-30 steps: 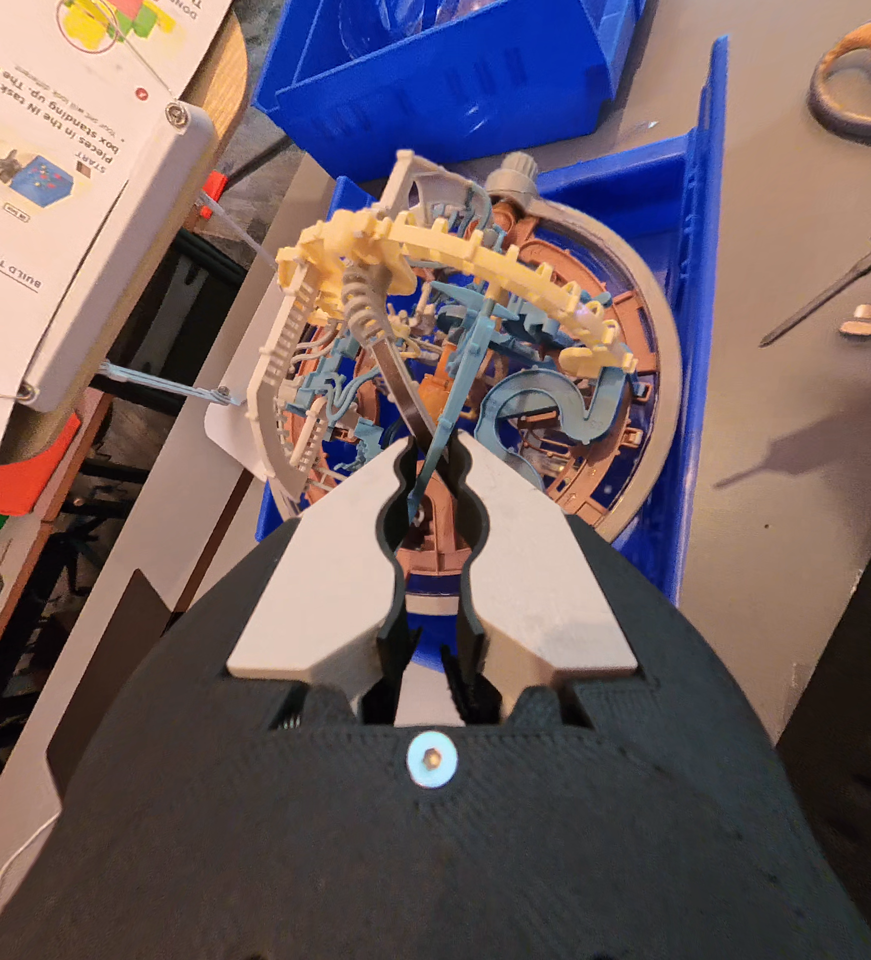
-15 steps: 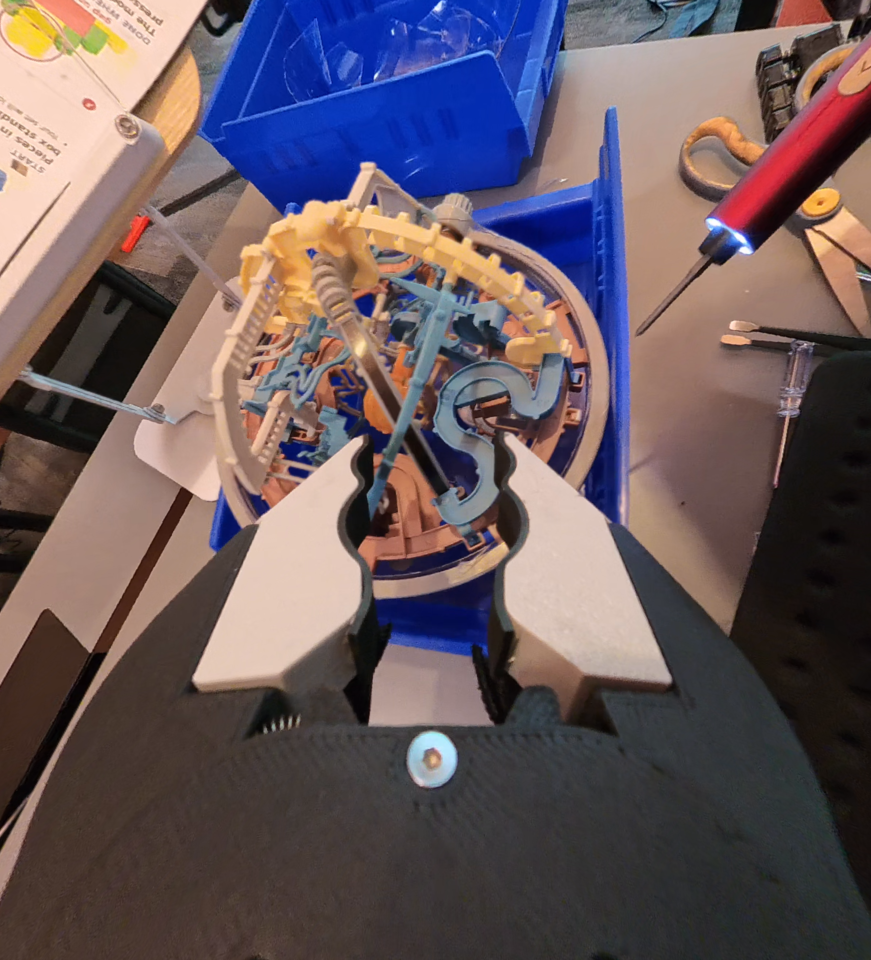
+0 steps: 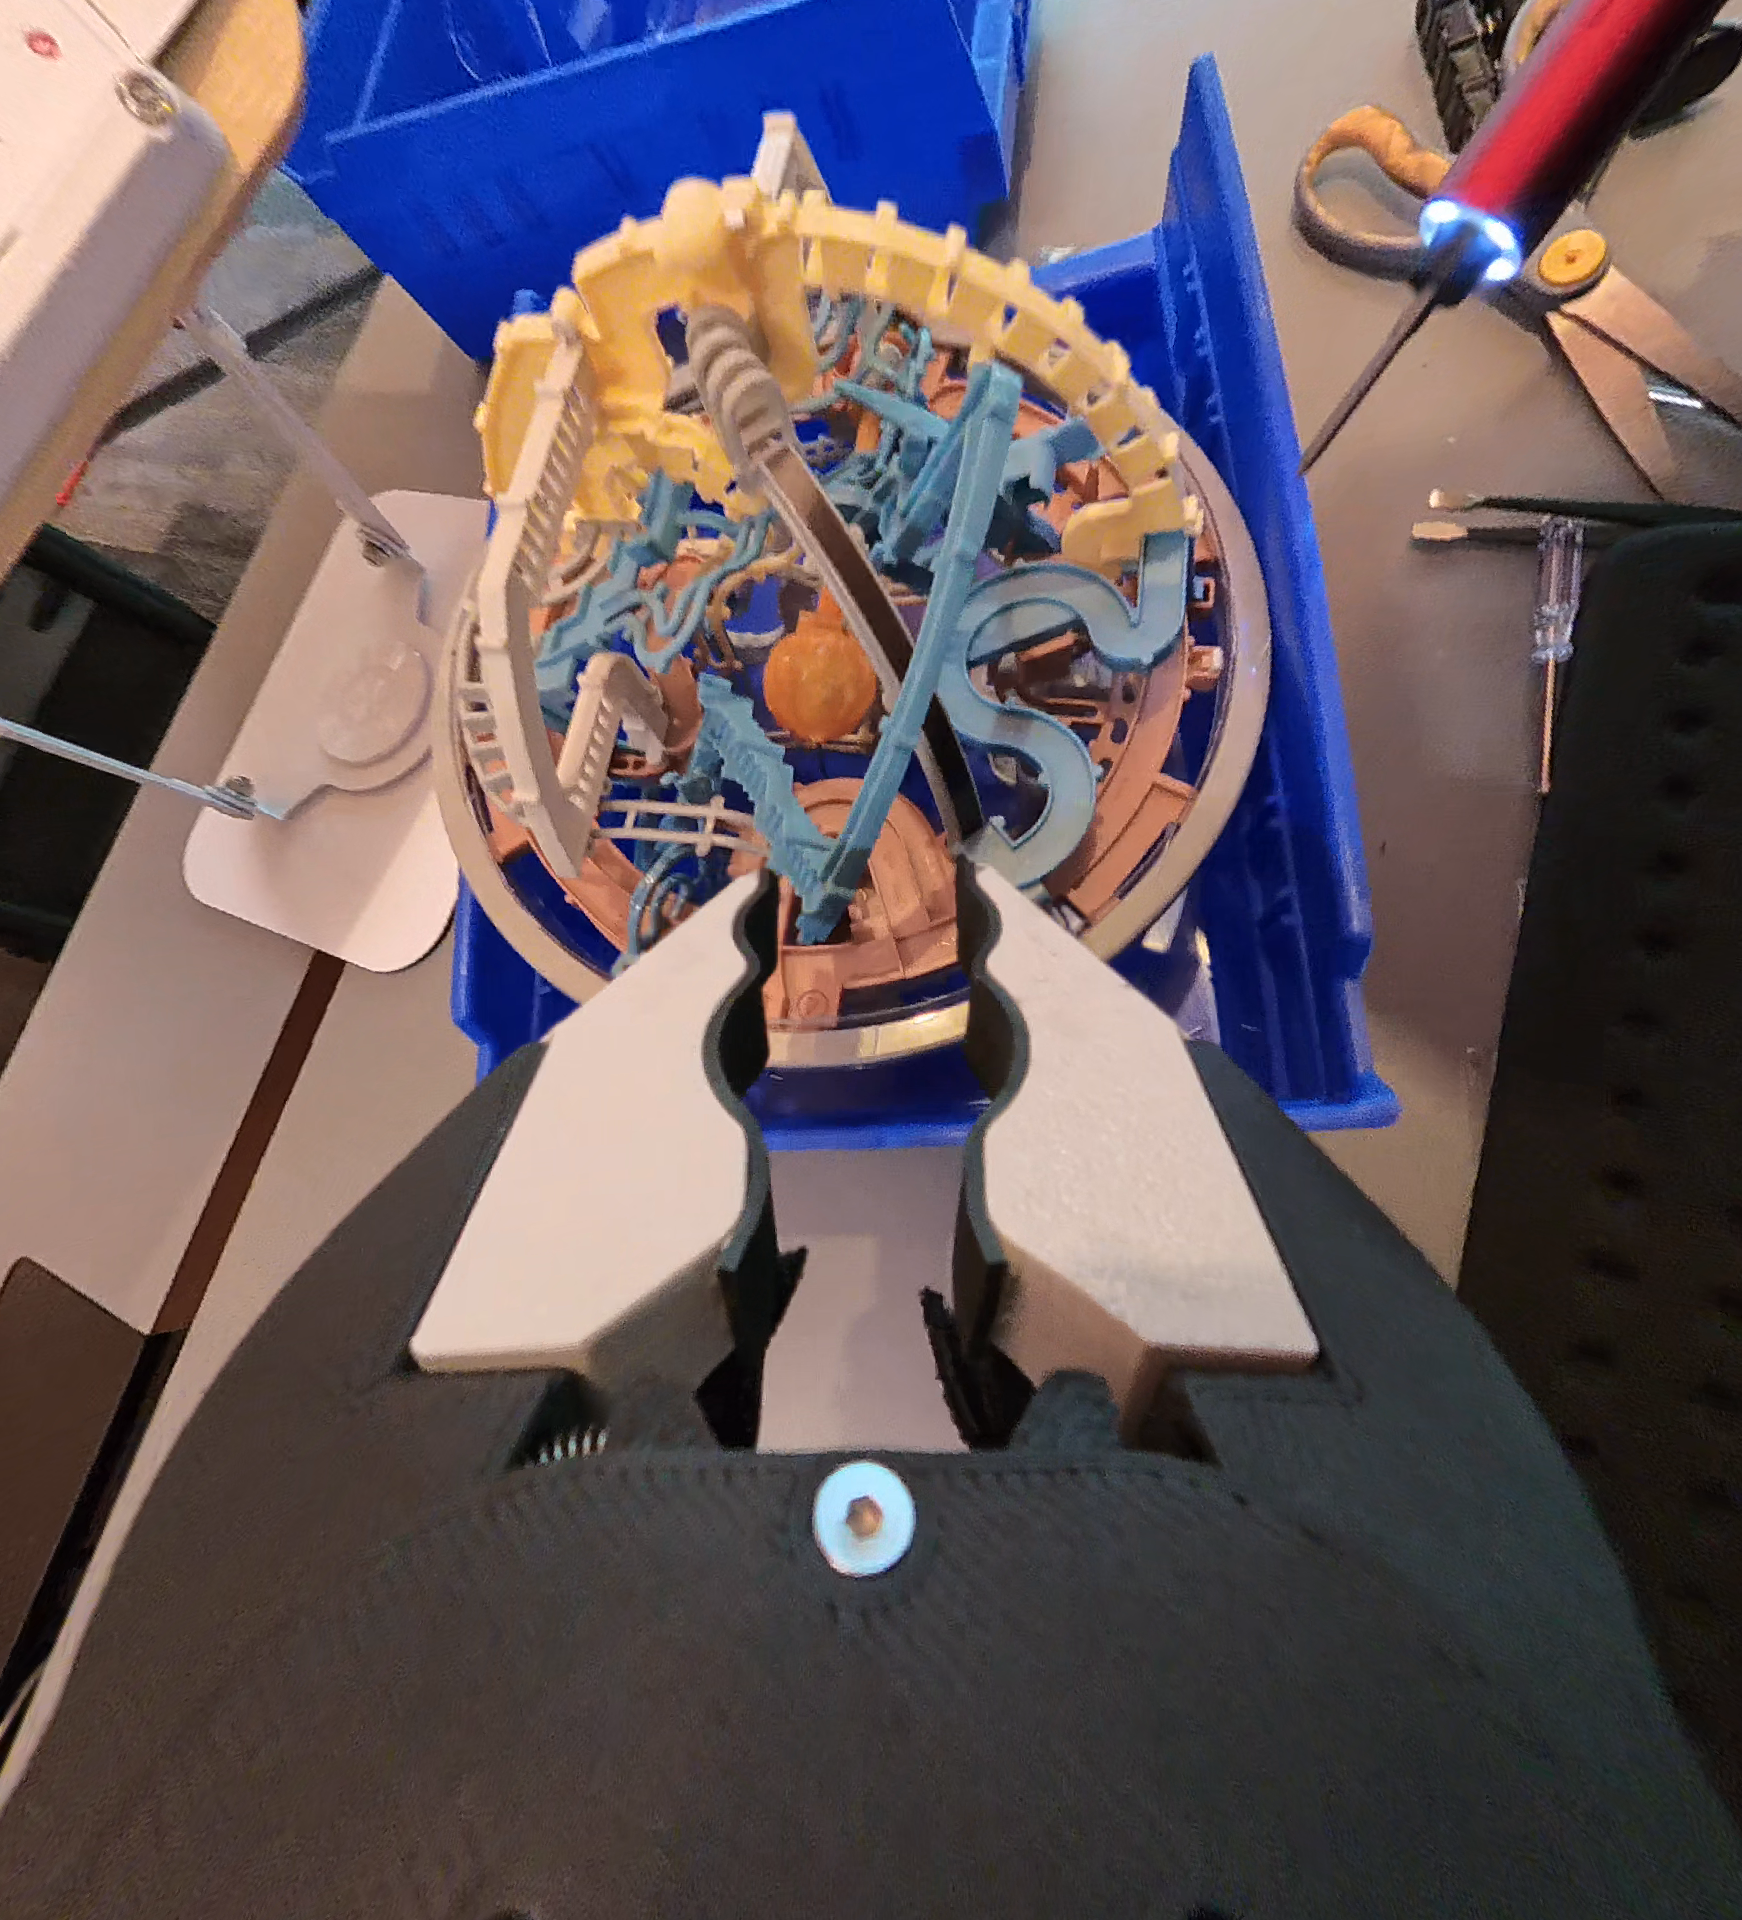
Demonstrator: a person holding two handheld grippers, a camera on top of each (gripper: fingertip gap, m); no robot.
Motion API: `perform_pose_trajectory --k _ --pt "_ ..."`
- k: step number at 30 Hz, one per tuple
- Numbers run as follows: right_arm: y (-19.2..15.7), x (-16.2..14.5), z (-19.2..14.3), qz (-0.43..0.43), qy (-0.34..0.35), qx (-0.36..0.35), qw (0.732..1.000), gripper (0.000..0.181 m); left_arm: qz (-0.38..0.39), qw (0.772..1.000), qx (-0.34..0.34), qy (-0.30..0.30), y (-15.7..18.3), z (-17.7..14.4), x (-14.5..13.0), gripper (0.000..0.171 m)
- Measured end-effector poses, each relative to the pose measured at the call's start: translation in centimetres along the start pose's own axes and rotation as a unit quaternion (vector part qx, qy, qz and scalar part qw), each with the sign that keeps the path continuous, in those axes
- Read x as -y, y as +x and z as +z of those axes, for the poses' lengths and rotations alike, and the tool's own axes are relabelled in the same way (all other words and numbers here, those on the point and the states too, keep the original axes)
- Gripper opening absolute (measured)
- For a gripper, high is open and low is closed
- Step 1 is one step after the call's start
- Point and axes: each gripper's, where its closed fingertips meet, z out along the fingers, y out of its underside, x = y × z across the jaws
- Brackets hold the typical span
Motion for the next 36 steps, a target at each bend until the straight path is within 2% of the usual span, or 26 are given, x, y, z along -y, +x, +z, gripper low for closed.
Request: perform_pose_trajectory --k 3,7,18,22,30,32,33,36 --pt "0.0 0.0 0.1 0.001 -0.002 0.0 1.0 0.021 0.007 1.0 -0.005 0.001 0.5 0.5 -0.1 0.023" --pt "0.0 -0.2 0.1 0.001 -0.005 -0.002 1.0 0.021 -0.001 1.0 0.022 -0.002 -0.1 0.7 -0.1 0.007" --pt "-0.1 -0.3 -1.0 0.001 -0.011 -0.019 1.0 0.021 -0.044 0.996 0.077 -0.006 2.7 2.8 2.7 0.006" --pt "-0.1 -0.3 -1.1 0.002 -0.01 -0.024 1.0 0.021 -0.058 0.997 0.04 0.012 4.9 4.1 4.4 0.015" --pt "-0.2 -0.2 -1.3 0.001 -0.008 -0.029 1.0 0.021 -0.085 0.993 -0.063 0.048 8.1 5.3 6.8 0.06" --pt "-0.2 -0.2 -1.4 0.002 -0.008 -0.03 1.0 0.021 -0.08 0.992 -0.073 0.061 8.1 4.8 6.7 0.059" --pt "-0.2 -0.2 -1.4 0.002 -0.008 -0.03 1.0 0.021 -0.071 0.992 -0.078 0.069 8.1 4.3 6.8 0.053" --pt "-0.1 -0.2 -1.4 0.002 -0.008 -0.03 1.0 0.021 -0.052 0.993 -0.066 0.085 6.9 2.9 6.5 0.049"
